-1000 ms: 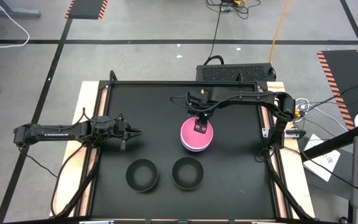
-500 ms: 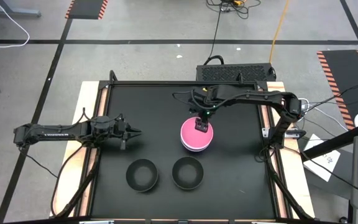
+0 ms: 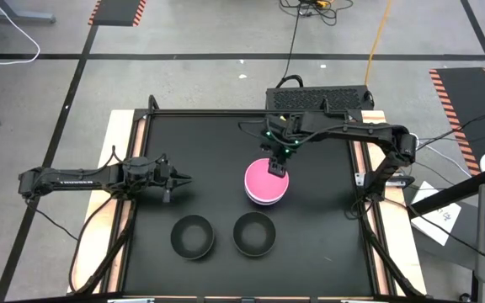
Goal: Nest bowls inside each other
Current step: Stack the pink bowl on top of the white bowl
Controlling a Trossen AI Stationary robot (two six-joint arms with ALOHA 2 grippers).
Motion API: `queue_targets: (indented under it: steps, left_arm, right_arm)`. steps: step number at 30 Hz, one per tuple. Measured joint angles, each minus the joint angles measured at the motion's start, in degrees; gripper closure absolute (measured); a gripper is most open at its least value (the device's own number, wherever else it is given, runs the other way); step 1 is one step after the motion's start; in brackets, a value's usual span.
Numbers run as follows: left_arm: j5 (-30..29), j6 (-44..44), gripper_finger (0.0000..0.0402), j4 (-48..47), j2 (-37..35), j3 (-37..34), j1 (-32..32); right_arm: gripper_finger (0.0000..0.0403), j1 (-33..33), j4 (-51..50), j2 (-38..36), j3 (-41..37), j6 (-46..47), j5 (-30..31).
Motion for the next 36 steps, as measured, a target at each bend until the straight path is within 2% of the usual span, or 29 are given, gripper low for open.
queue_targets:
  steps: [12,36]
  left_arm:
    - [0.0,0.3,0.0346,0.0,0.8,0.0,0.0]
    - [0.0,-0.4,0.0346,0.3,0.8,0.0,0.0]
  right_arm:
    - [0.0197,-1.2,2.3,0.0,-7.3,2.5,0.1]
    - [0.0198,-2.2,4.4,-0.3,-7.4,0.7,0.0]
